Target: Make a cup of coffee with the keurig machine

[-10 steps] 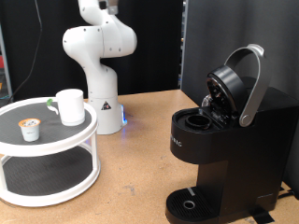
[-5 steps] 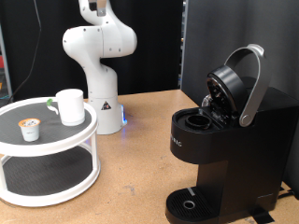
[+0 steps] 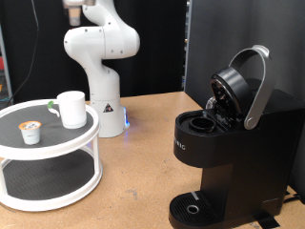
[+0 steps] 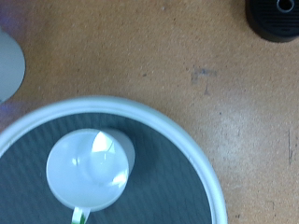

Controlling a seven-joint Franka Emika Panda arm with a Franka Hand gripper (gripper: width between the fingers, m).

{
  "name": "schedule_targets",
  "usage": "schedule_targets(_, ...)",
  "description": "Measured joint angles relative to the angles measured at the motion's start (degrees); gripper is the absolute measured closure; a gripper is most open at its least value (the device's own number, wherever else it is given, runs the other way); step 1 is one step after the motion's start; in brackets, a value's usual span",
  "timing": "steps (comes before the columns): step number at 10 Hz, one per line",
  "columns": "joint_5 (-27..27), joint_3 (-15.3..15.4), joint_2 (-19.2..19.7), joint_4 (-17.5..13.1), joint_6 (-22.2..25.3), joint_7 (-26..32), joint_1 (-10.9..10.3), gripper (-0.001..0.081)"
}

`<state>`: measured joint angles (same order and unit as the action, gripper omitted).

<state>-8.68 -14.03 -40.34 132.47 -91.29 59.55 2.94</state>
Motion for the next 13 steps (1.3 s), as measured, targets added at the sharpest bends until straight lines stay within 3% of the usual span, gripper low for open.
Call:
schedule_targets(4,-0.3,-1.4,0.4,0.1,-1.4,2.0,0.1,0.0001)
schedule_targets(9,-5.5,-7.6,3.9,-0.3,-6.7,6.8,1.0,0.0001)
schedule_targets(13,-5.7,-10.3,7.0,-1.0,-10.0,7.7,1.0,0.0001)
